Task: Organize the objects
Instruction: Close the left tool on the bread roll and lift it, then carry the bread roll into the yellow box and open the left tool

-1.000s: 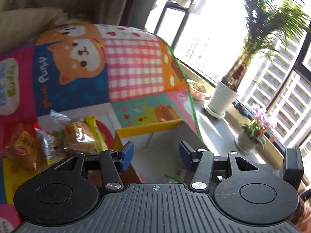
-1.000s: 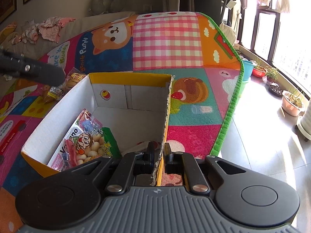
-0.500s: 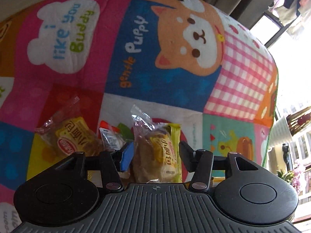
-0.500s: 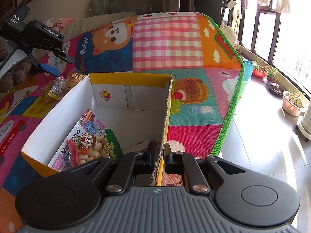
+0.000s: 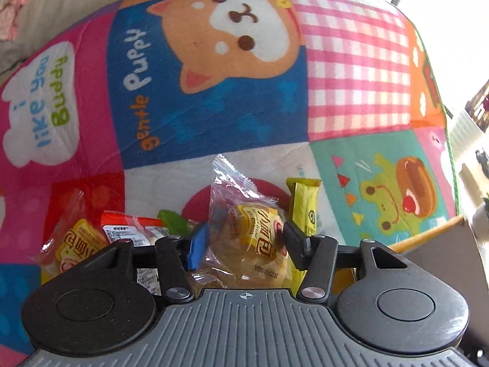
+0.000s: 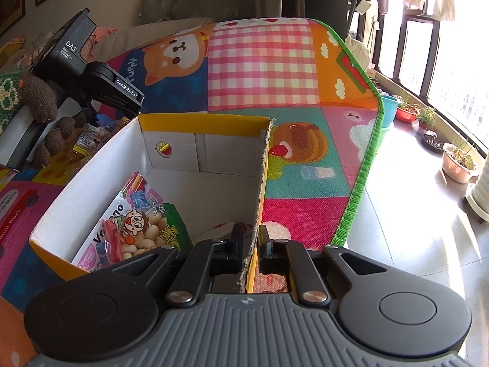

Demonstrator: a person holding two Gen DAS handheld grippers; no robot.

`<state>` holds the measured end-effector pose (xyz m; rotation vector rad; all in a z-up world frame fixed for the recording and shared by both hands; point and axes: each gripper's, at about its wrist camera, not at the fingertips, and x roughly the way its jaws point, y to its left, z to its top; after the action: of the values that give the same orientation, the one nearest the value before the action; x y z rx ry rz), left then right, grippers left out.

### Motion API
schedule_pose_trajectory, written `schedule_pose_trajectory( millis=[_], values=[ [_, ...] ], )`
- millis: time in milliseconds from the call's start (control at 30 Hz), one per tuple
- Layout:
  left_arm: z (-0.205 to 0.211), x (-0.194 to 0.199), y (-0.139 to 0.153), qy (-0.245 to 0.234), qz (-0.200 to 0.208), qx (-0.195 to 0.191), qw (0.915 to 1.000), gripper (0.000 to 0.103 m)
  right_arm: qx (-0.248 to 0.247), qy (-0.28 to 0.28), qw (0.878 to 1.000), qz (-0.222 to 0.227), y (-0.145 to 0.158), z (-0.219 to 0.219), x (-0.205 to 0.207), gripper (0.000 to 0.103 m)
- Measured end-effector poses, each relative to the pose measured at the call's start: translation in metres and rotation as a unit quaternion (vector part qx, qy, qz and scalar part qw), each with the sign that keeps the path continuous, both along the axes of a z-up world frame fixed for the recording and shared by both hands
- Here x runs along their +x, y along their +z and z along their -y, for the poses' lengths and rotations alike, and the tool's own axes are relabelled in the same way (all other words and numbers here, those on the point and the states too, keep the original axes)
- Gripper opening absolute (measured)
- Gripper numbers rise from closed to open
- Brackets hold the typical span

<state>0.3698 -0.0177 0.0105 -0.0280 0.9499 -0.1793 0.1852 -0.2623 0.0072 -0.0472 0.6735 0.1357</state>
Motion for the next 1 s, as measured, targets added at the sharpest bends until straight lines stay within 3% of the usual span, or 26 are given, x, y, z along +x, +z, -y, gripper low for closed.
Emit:
schedule_pose_trajectory(
  millis=[133, 267, 467, 633, 800, 1000],
  values=[
    [-0.005, -0.014, 0.004, -0.018, 0.006, -0.011, 0.9998, 0.048, -0.002, -0.002, 1.0, -0.001, 0.0, -0.001, 0.0, 0.01],
    [-0.026, -0.037, 0.015, -0.015, 0.002, -0.053, 0.9985, 0.047, -0.005, -0.003, 1.0, -0.001, 0.0, -0.002, -0.001, 0.01],
    [-0.053, -0.114, 0.032, -0.045, -0.008, -0.085, 0.9954, 0.047, -0.004, -0.003, 1.0, 0.0, 0.0, -0.002, -0.001, 0.01],
    [-0.069, -0.182, 0.033, -0.073, -0.026, -0.079, 0.9939, 0.047, -0.01, -0.001, 1.0, 0.002, 0.001, -0.003, -0.003, 0.01],
    [-0.095, -0.227, 0.023, -0.032, -0.053, -0.092, 0.9938, 0.046, -0.006, -0.002, 1.0, 0.007, 0.004, -0.002, -0.008, 0.01],
    [-0.106, -0.246, 0.078, -0.034, 0.011, -0.167, 0.9854, 0.046, -0.017, 0.005, 1.0, 0.015, 0.011, -0.003, -0.013, 0.009]
  ],
)
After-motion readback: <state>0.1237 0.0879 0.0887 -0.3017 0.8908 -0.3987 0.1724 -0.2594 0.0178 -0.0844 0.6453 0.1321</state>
